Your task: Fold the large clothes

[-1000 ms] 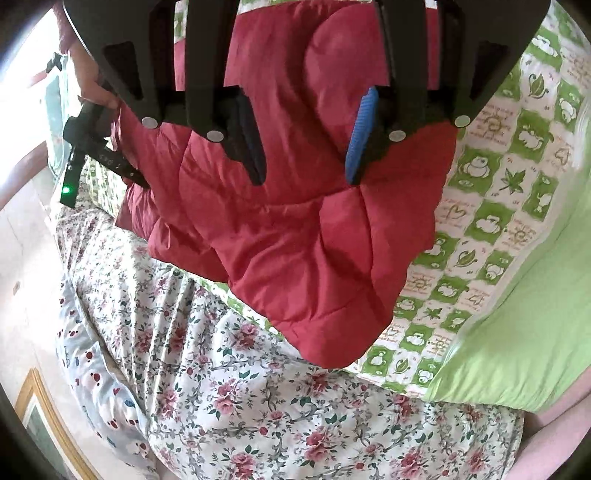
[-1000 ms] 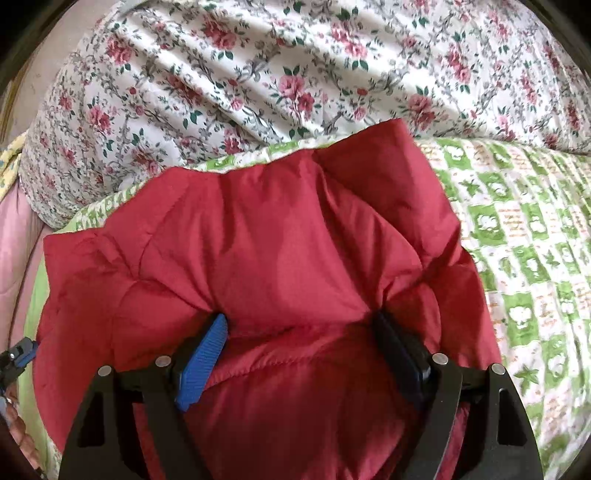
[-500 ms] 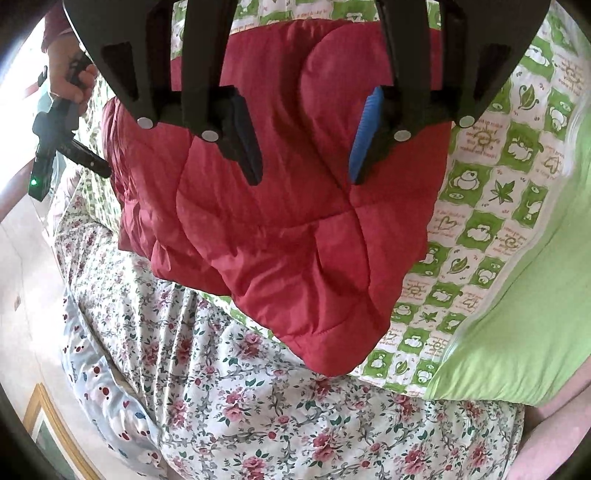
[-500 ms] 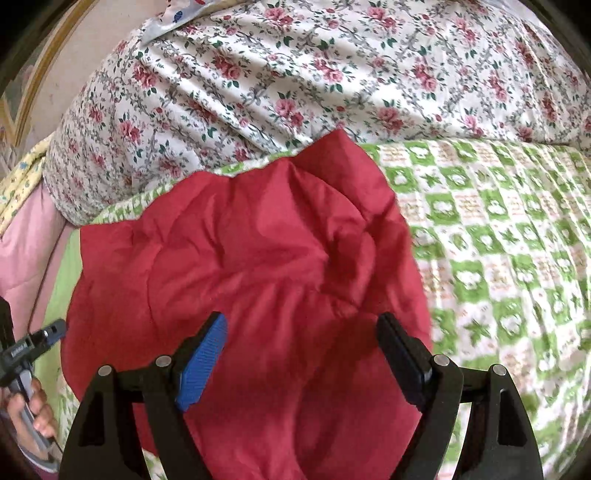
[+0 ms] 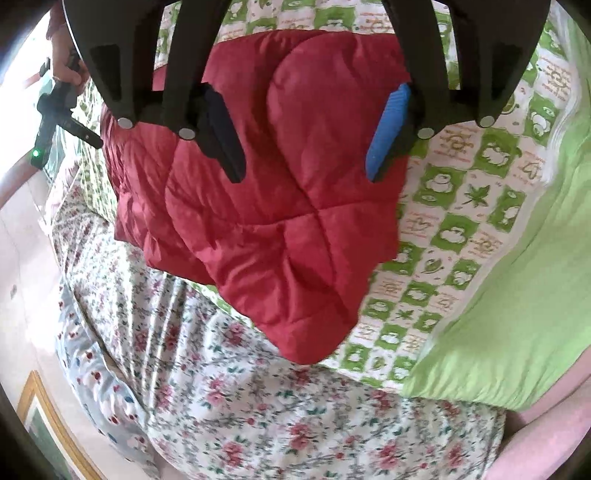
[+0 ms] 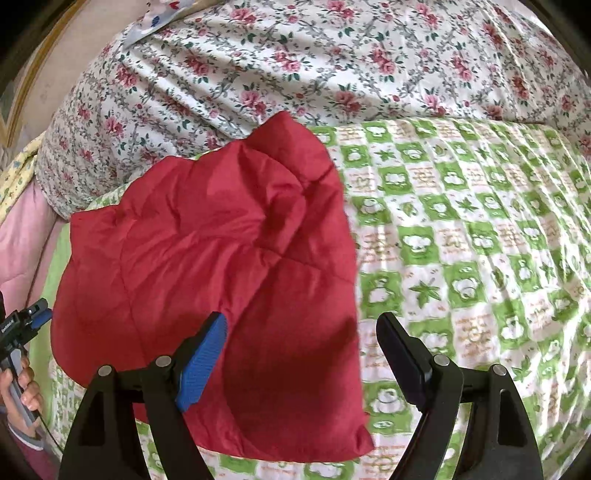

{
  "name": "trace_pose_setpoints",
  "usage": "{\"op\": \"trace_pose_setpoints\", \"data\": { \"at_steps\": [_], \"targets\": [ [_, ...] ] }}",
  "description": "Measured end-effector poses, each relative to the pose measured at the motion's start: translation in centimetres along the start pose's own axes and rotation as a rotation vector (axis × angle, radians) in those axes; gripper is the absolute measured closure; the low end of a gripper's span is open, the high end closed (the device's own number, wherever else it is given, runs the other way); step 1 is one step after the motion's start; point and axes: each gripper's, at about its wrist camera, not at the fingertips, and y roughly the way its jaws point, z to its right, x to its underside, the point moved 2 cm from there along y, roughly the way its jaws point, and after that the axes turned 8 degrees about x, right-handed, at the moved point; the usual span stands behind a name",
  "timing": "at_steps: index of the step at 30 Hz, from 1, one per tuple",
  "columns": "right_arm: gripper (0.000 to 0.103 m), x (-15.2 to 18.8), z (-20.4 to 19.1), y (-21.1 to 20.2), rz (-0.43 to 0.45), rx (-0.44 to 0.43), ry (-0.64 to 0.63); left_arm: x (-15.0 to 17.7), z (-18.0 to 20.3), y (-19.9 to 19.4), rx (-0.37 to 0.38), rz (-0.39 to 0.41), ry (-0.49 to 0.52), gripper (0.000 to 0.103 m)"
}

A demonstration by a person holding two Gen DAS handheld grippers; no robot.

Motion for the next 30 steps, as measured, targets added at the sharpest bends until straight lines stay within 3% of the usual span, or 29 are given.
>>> {"op": "trace_pose_setpoints", "data": {
  "at_steps": [10, 13, 17, 23, 30],
  "targets": [
    [0.018, 0.6, 1.8, 0.9, -0.035, -0.045, 0.067, 0.5, -4.3, 0.5, 0.084, -0.012, -0.148, 0.036],
    [0.017, 0.9, 2.3, 1.6, -0.063, -0.107, 0.103, 0.8, -5.7, 1.4, 0.133, -0.038, -0.216, 0.035],
    [0.016, 1.2, 2.7, 2.8, -0.11, -0.184, 0.145, 1.3, -7.5, 2.9, 0.231, -0.064, -0.318, 0.022],
    [0.012, 1.5, 3.9, 5.3, -0.178, -0.315, 0.258, 1.7, -7.7, 4.6, 0.33, -0.104, -0.359, 0.019],
    [0.009, 1.3, 3.6, 7.3, -0.214, -0.391, 0.291, 1.6, -7.0, 6.4, 0.378, -0.124, -0.367, 0.013]
  ]
}}
